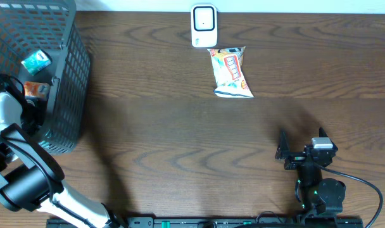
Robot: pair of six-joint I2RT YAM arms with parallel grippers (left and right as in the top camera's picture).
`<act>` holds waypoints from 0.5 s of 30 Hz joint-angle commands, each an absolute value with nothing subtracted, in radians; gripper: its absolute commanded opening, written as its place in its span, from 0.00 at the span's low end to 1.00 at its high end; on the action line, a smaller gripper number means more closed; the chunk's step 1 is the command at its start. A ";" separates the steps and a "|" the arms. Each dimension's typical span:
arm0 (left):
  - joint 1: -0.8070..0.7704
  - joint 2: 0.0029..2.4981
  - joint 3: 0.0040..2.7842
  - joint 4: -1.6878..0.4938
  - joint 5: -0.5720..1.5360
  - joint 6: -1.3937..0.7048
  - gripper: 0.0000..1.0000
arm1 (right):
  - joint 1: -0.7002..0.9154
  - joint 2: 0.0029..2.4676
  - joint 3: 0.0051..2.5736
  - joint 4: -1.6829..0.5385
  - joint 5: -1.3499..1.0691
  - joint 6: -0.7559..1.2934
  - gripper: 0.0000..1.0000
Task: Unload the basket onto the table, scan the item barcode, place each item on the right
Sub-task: 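Reach the left gripper into the basket and grasp the green tissue pack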
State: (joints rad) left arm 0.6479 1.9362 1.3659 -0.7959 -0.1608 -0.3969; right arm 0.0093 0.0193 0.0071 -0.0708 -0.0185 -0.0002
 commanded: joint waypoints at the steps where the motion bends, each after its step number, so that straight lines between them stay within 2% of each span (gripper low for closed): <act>1: 0.651 1.902 1.401 -0.834 -0.138 -0.399 0.08 | 0.009 0.018 0.006 -0.075 -0.014 0.014 0.99; 5: 0.651 1.731 1.452 -0.833 -0.037 -0.411 0.07 | 0.009 0.018 0.006 -0.075 -0.014 0.014 0.99; 11: 0.650 1.381 1.457 -0.683 0.173 -0.538 0.07 | 0.009 0.018 0.006 -0.075 -0.014 0.014 0.99; 15: 0.646 1.212 1.457 -0.599 0.229 -0.561 0.07 | 0.009 0.018 0.006 -0.075 -0.014 0.014 0.99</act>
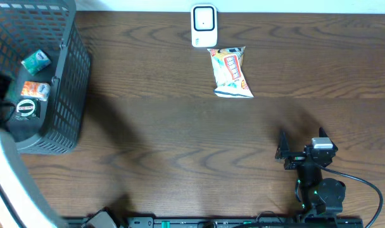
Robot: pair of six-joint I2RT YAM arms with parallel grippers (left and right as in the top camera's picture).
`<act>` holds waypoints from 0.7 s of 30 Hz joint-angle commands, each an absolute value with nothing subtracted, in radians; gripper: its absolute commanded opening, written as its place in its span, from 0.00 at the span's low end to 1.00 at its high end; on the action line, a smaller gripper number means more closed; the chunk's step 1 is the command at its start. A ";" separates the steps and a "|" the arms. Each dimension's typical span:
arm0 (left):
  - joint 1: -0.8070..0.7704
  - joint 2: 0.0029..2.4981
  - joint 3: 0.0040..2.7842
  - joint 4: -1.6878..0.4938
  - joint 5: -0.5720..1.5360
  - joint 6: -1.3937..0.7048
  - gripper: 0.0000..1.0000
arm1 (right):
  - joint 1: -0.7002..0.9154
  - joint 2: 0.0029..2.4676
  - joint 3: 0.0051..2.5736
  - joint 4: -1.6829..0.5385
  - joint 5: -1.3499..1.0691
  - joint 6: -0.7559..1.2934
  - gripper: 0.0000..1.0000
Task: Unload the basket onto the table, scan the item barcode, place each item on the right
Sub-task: 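Reach the left gripper into the basket and grasp the green tissue pack, then place the green tissue pack on the table left of the chip bag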
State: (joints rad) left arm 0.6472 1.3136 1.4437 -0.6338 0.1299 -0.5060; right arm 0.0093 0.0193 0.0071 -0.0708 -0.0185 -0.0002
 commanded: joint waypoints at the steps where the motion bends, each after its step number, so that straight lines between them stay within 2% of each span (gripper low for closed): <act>1: 0.633 1.162 1.457 -0.572 0.274 -0.574 0.08 | 0.009 0.018 0.006 -0.075 -0.014 0.014 0.99; 5: 0.490 1.101 1.457 -0.437 0.443 -0.561 0.07 | 0.009 0.018 0.006 -0.075 -0.014 0.014 0.99; 8: 0.307 1.103 1.457 -0.371 0.441 -0.391 0.07 | 0.009 0.018 0.006 -0.075 -0.014 0.014 0.99; 14: -0.065 1.199 1.455 -0.389 0.343 -0.243 0.08 | 0.009 0.018 0.006 -0.075 -0.014 0.014 0.99; 17: -0.204 1.298 1.455 -0.391 0.329 -0.198 0.08 | 0.009 0.018 0.006 -0.075 -0.014 0.014 0.99; 21: -0.348 1.494 1.455 -0.406 0.162 -0.199 0.08 | 0.009 0.019 0.006 -0.075 -0.014 0.014 0.99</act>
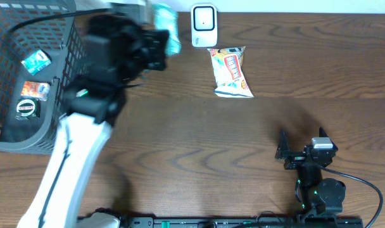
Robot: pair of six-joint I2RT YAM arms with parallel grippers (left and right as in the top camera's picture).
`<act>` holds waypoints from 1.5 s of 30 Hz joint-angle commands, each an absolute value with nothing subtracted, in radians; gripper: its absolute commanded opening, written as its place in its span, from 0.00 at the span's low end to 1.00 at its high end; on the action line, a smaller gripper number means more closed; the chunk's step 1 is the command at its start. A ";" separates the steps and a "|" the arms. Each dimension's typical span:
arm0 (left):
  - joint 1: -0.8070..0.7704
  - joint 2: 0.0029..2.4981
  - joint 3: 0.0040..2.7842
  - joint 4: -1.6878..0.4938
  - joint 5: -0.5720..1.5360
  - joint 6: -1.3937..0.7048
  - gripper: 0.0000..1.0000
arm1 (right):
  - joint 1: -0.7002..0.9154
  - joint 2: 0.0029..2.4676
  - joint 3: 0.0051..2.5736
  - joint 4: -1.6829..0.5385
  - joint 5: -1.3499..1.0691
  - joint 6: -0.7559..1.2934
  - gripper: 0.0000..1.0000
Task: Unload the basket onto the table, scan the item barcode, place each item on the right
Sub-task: 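Place the green tissue pack on the table left of the chip bag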
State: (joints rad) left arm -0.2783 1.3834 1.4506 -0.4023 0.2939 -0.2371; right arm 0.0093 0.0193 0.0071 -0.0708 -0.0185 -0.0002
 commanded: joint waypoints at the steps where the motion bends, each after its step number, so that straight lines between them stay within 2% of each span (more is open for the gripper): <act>1: -0.380 1.567 1.455 -0.405 0.146 -0.199 0.08 | 0.009 0.020 0.006 -0.075 -0.014 0.014 0.99; 5: -0.433 1.728 1.455 -0.406 0.144 -0.199 0.09 | 0.009 0.020 0.006 -0.075 -0.014 0.014 0.99; 7: -0.451 1.798 1.455 -0.405 0.144 -0.199 0.17 | 0.009 0.021 0.006 -0.075 -0.014 0.014 0.99; 10: -0.457 1.862 1.455 -0.406 0.144 -0.199 0.17 | 0.009 0.021 0.006 -0.075 -0.014 0.014 0.99; 11: -0.456 1.883 1.455 -0.406 0.134 -0.199 0.23 | 0.009 0.021 0.006 -0.075 -0.014 0.014 0.99; 14: -0.456 1.904 1.454 -0.417 0.068 -0.199 0.24 | 0.009 0.021 0.006 -0.075 -0.014 0.014 0.99; 15: -0.456 1.906 1.453 -0.421 0.063 -0.199 0.26 | 0.009 0.021 0.006 -0.075 -0.014 0.014 0.99; 16: -0.456 1.906 1.452 -0.423 0.062 -0.199 0.33 | 0.009 0.021 0.006 -0.075 -0.014 0.014 0.99; 17: -0.456 1.906 1.450 -0.425 0.062 -0.199 0.36 | 0.009 0.021 0.006 -0.075 -0.014 0.014 0.99; 25: -0.446 1.845 1.457 -0.424 0.061 -0.129 0.38 | 0.009 0.021 0.006 -0.075 -0.014 0.014 0.99; 27: -0.425 1.775 1.473 -0.424 0.058 -0.123 0.45 | 0.009 0.021 0.006 -0.075 -0.014 0.014 0.99; 28: -0.412 1.742 1.479 -0.420 0.059 -0.119 0.51 | 0.009 0.021 0.006 -0.075 -0.014 0.014 0.99; 31: -0.350 1.622 1.485 -0.396 0.051 -0.052 0.68 | 0.009 0.021 0.006 -0.075 -0.014 0.014 0.99; 34: -0.252 1.506 1.485 -0.382 -0.061 -0.048 0.73 | 0.009 0.021 0.006 -0.075 -0.014 0.014 0.99; 36: -0.126 1.420 1.485 -0.382 -0.153 -0.048 0.77 | 0.009 0.021 0.006 -0.075 -0.014 0.014 0.99; 43: 0.288 1.369 1.485 -0.435 -0.169 -0.051 0.79 | 0.009 0.021 0.006 -0.075 -0.014 0.014 0.99; 44: 0.326 1.375 1.485 -0.463 -0.169 -0.059 0.88 | 0.009 0.021 0.006 -0.075 -0.014 0.014 0.99; 45: 0.358 1.381 1.485 -0.496 -0.169 -0.061 0.90 | 0.009 0.021 0.006 -0.075 -0.014 0.014 0.99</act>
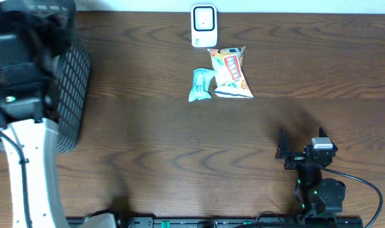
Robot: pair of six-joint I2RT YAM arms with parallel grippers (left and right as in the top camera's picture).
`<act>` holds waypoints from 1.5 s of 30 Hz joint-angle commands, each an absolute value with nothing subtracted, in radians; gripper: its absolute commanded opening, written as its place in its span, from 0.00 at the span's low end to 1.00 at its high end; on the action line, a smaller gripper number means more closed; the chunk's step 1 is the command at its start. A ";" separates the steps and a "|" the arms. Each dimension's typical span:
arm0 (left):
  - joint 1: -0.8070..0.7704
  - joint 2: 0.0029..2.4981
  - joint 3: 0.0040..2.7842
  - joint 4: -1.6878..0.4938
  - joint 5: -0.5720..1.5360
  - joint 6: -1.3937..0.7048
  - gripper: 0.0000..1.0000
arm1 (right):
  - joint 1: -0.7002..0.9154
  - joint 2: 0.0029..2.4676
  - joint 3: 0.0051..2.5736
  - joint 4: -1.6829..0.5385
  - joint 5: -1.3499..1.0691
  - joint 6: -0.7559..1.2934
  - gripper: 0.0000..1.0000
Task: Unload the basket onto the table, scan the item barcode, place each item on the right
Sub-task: 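Place the green tissue pack on the table left of the chip bag, then reach into the basket and grasp the small orange pack with left gripper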
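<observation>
The white barcode scanner stands at the table's far edge. Just in front of it lie an orange-and-white snack bag and, touching its left side, a teal packet. Neither is held. My left arm hangs blurred over the grey mesh basket at the far left, and its fingers cannot be made out. My right gripper rests near the front right, open and with nothing in it, far from both packets.
The basket's contents are hidden under the left arm. A black cable loops from the right arm's base at the front edge. Dark wooden table lies between the basket and the right arm.
The teal packet was held in my left gripper up by the scanner. Now it lies on the table beside the snack bag, and the left arm is back over the basket.
My left arm was down in the basket among several small items, then blurred at its left edge. After that it held a teal packet up close to the scanner. Now the packet lies by the snack bag and the arm is above the basket. The right arm stayed still.
</observation>
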State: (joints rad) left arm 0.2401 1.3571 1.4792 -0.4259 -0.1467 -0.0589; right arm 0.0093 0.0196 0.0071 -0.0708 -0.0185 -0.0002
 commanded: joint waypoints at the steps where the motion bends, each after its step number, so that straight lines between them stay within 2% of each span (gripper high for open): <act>1: 0.377 1.386 1.484 -0.520 -0.169 -0.062 0.93 | 0.009 0.021 0.006 -0.075 -0.014 0.014 0.99; 2: 0.404 1.392 1.479 -0.561 -0.168 -0.074 0.98 | 0.009 0.021 0.006 -0.075 -0.014 0.014 0.99; 6: 0.422 1.401 1.474 -0.597 -0.137 -0.093 0.98 | 0.009 0.021 0.006 -0.075 -0.014 0.014 0.99; 11: 0.423 1.429 1.534 -0.617 -0.068 -0.020 0.98 | 0.009 0.021 0.006 -0.075 -0.014 0.014 0.99; 16: 0.455 1.737 1.980 -0.942 -0.002 -0.072 0.98 | 0.009 0.021 0.006 -0.075 -0.014 0.014 0.99; 19: 0.460 1.871 2.121 -1.054 0.001 -0.121 0.98 | 0.009 0.021 0.006 -0.075 -0.014 0.014 0.99; 33: 0.461 2.122 2.125 -0.960 -0.017 -0.127 0.98 | 0.009 0.021 0.006 -0.075 -0.014 0.014 0.99; 37: 0.461 2.222 2.125 -0.994 -0.194 -0.283 0.98 | 0.009 0.021 0.006 -0.075 -0.014 0.014 0.99; 45: 0.462 2.328 2.119 -0.998 -0.223 -0.290 0.98 | 0.009 0.021 0.006 -0.075 -0.014 0.014 0.99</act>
State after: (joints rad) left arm 0.4564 2.3032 2.1044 -0.9966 -0.1856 -0.2668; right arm 0.0093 0.0216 0.0071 -0.0708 -0.0185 -0.0002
